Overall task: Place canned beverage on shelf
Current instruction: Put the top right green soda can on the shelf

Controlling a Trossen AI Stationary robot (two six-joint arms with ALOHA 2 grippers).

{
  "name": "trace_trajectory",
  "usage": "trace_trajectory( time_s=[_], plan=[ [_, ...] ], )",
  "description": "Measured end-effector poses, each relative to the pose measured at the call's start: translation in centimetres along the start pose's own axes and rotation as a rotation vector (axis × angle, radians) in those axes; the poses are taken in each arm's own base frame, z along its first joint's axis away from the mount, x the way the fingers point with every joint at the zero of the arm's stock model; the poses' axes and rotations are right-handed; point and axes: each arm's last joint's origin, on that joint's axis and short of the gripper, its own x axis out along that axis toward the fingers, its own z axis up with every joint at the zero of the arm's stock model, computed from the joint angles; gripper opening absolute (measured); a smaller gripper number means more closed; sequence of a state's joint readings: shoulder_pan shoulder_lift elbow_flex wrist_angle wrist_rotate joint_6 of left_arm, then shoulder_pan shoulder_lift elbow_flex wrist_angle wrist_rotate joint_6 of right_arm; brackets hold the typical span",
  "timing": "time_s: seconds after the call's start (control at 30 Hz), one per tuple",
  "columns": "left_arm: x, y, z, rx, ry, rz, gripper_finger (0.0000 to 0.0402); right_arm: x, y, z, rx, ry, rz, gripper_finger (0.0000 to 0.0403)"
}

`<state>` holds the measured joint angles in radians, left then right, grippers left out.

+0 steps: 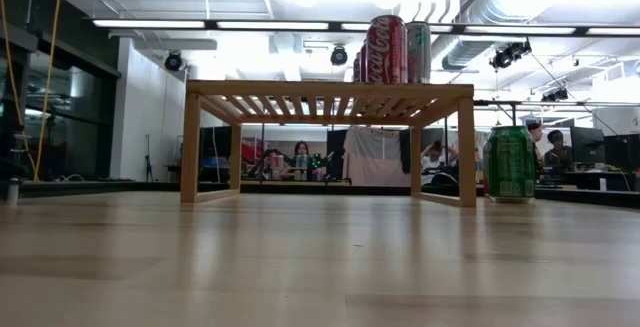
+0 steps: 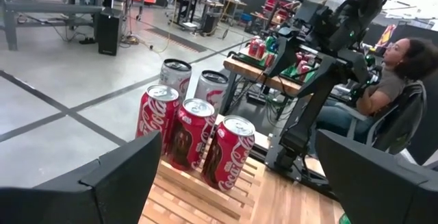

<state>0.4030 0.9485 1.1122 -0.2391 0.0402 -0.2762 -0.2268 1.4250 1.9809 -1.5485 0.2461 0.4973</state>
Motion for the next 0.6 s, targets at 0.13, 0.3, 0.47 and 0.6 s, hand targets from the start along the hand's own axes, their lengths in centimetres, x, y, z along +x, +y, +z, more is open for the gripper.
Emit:
trace_trajectory(
  time_s=[0.13,0.3,0.47,0.6],
  plan=[
    [0.0,0.0,0.0,-0.001,0.003,0.001,0.0376,0.0,0.0,-0.2,-0.002,0.040,0.029,0.0387],
    [0.0,0.0,0.0,-0.001,0.002,0.004,0.0376,-0.2,1.0,-0.8,-0.005,0.097,0.137,0.0387],
    [0.0,0.1,0.0,-0.001,-0.004,0.026,0.0376,1.1,2.7,-3.2,-0.038,0.169,0.107,0.0387],
    [0.0,0.1,0.0,-0.001,-0.004,0.026,0.0376,3.5,2.5,-7.5,-0.006,0.303,0.020,0.0387]
  ],
)
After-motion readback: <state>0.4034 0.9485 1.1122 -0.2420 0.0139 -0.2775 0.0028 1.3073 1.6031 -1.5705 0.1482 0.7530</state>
